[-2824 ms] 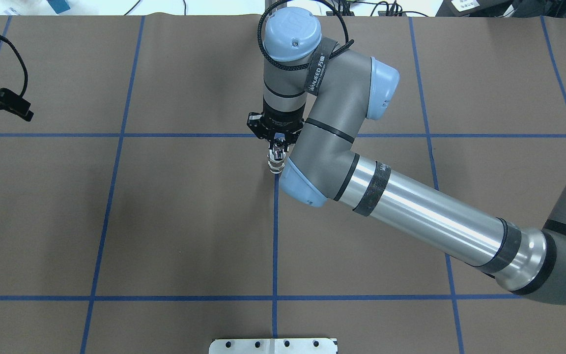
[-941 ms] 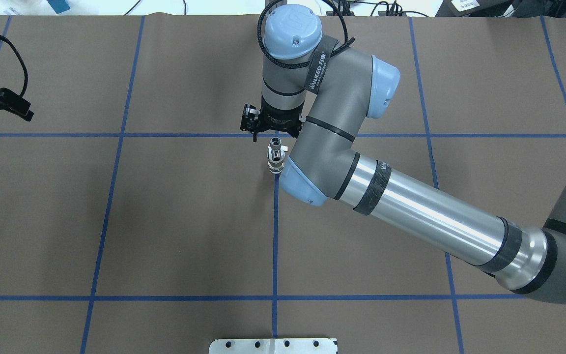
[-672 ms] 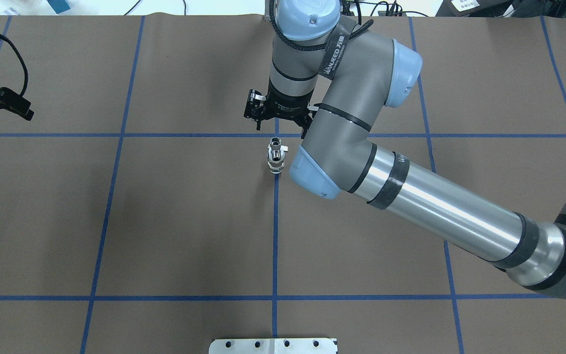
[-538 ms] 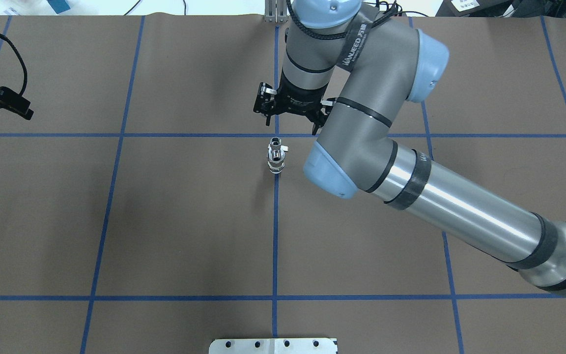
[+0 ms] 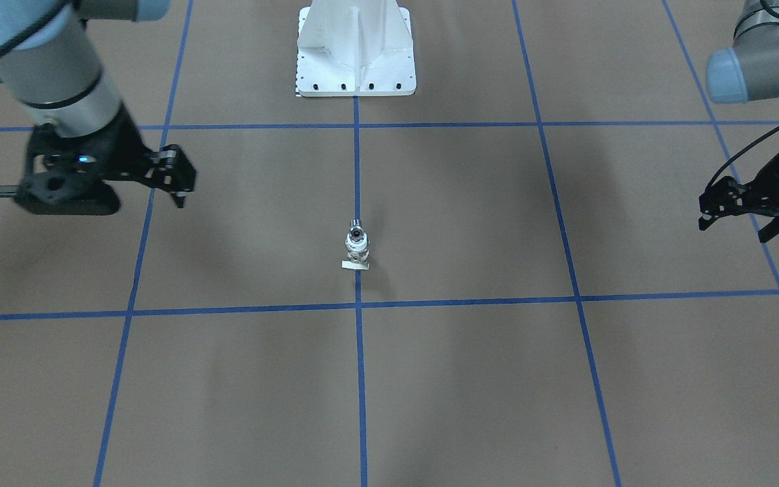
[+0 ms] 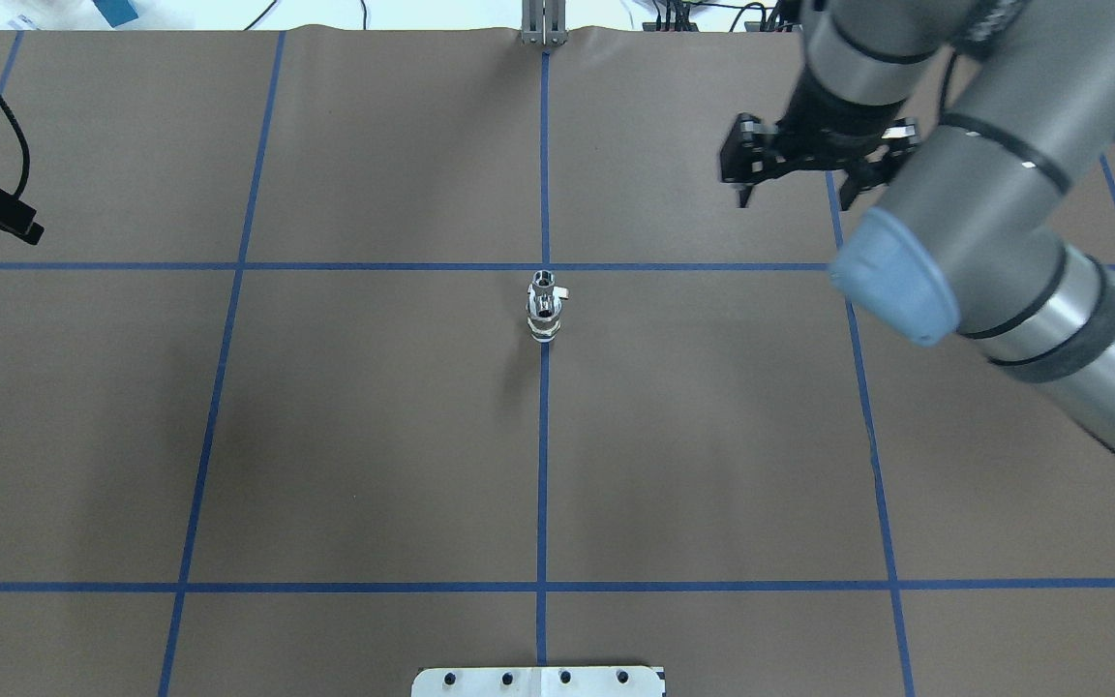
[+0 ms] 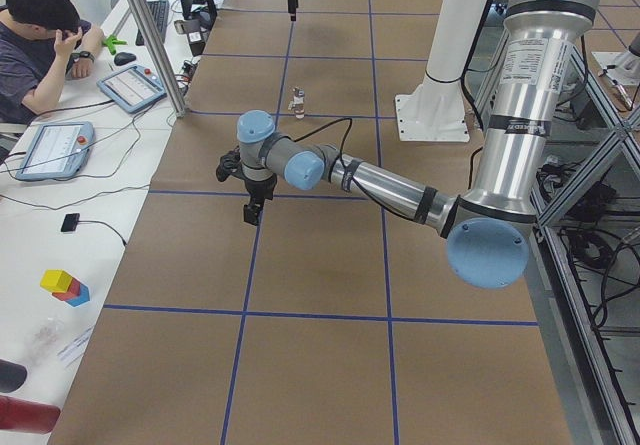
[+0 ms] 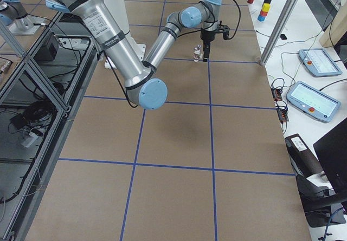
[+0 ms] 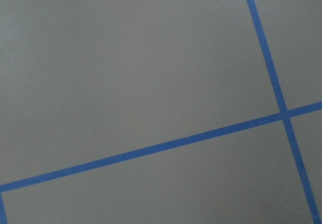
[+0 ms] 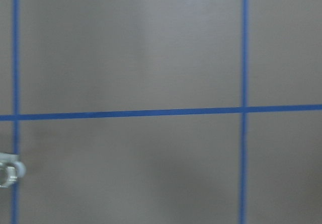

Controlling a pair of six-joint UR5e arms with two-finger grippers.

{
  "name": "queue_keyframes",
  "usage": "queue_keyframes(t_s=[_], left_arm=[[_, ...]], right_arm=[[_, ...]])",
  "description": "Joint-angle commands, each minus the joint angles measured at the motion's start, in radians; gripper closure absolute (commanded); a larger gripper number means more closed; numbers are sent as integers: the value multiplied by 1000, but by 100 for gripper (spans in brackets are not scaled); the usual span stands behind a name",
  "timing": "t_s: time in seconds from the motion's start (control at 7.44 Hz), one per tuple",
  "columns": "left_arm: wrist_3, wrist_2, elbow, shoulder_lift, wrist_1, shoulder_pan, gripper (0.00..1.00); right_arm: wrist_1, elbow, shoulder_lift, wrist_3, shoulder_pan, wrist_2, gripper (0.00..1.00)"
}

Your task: Assemble PPR valve and pipe with both arms

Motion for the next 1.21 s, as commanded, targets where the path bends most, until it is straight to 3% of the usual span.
queue_keyframes(t_s=[0.0,0.13,0.4,0.67,0.94,1.08], left_arm=[[173,-2,8,55,2,-112,0],[275,-4,44,59,12,-182,0],[280,-4,87,104,-1,-227,0],[289,-5,80,122,-27,-276,0],[286,-5,87,130,-30,-289,0],[286,-4,88,150,-30,-287,0]], right_arm=[[-5,-4,-223,-458,239,91,1],[-4,-83,-244,-614,335,119,1],[57,-203,-342,-823,483,136,1],[244,-236,-469,-805,510,133,1],[403,-367,-509,-814,510,128,1],[520,-477,-514,-808,514,128,0]])
